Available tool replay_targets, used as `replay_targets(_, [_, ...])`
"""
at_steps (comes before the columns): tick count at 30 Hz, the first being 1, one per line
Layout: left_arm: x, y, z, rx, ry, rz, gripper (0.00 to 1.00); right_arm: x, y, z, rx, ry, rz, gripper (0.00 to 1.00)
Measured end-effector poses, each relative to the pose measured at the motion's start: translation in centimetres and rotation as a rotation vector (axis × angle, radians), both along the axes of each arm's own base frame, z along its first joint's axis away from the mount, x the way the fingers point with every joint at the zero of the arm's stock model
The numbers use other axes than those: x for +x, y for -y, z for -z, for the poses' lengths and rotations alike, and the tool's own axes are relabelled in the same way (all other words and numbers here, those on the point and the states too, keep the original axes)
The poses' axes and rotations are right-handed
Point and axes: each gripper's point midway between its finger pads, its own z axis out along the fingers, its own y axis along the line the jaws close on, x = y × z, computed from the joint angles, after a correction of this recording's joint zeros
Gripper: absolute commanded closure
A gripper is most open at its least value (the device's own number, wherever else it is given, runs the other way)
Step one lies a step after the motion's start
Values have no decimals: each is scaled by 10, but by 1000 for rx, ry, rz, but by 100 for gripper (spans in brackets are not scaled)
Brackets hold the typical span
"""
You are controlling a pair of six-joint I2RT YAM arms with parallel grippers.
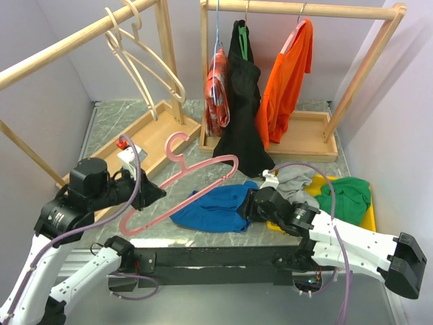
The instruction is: Place the tank top on the hanger
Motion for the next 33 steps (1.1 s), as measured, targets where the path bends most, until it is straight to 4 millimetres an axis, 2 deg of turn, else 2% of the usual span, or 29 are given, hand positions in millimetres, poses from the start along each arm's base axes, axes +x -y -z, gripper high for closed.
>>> replay_targets(2, [2, 3, -1, 7, 3, 20, 99, 2, -2, 0, 3, 6, -1, 76])
replay_targets(3, [3, 5, -1, 11, 7, 28, 99, 3, -2, -1, 5, 12, -1, 93])
replay_targets(4, [5, 7, -1, 17, 9, 39, 99, 5, -2, -3, 10, 22, 2, 100])
replay_targets(9, [14, 23, 8, 63, 9, 109, 99, 20, 8, -16, 28, 69, 62, 100])
replay_targets(11, [18, 29, 12, 88, 22, 138, 99, 30, 19, -25, 40, 95, 103, 100])
replay_targets(12, [20, 34, 12, 103, 54, 165, 99, 41, 33, -37, 57, 132, 156, 100])
replay_targets(13, [20, 34, 12, 103, 54, 165, 99, 42, 34, -38, 58, 136, 160, 100])
replay_targets(19, [20, 34, -13, 79, 280, 216, 99, 65, 62, -71, 81, 222, 244, 100])
replay_targets(24, [21, 29, -16, 108, 392, 241, 99, 68, 65, -85, 93, 248, 232, 100])
replay_targets(33, [28, 31, 13, 193, 394, 293, 99, 59, 65, -98, 127, 286, 199, 100])
